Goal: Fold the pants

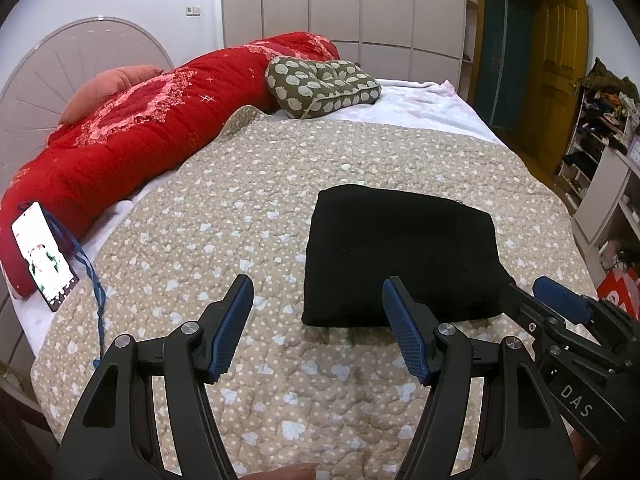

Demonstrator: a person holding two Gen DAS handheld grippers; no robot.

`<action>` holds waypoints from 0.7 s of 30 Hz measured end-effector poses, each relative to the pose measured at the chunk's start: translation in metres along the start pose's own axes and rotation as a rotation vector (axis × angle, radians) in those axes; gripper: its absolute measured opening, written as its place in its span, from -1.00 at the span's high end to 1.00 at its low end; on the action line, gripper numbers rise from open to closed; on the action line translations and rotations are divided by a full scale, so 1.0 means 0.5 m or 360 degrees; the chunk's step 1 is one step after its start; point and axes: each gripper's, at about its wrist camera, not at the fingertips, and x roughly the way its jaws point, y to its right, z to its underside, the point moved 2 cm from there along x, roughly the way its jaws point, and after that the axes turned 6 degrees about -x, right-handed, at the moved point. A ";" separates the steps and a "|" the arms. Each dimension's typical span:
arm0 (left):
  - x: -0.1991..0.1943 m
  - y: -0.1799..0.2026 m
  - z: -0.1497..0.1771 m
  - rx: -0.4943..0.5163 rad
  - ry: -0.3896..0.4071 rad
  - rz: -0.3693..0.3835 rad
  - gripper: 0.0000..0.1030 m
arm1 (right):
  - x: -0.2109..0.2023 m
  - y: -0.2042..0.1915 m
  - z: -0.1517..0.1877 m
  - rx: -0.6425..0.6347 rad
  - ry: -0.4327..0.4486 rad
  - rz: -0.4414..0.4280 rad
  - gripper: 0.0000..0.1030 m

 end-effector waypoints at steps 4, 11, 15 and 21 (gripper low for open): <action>0.000 -0.002 0.000 -0.0005 0.0006 0.0001 -0.31 | 0.004 -0.001 -0.004 0.0007 -0.0001 -0.0011 0.13; 0.005 -0.012 0.002 -0.0035 -0.0006 0.0007 -0.31 | 0.010 0.000 0.002 0.0014 -0.0010 -0.0007 0.13; 0.006 -0.013 0.003 -0.0034 -0.0007 0.0008 -0.31 | 0.012 -0.001 0.005 0.0019 -0.0014 -0.0010 0.13; 0.008 -0.012 0.005 -0.0024 -0.0022 0.0007 -0.31 | 0.014 -0.004 0.007 0.0011 -0.0027 -0.0013 0.13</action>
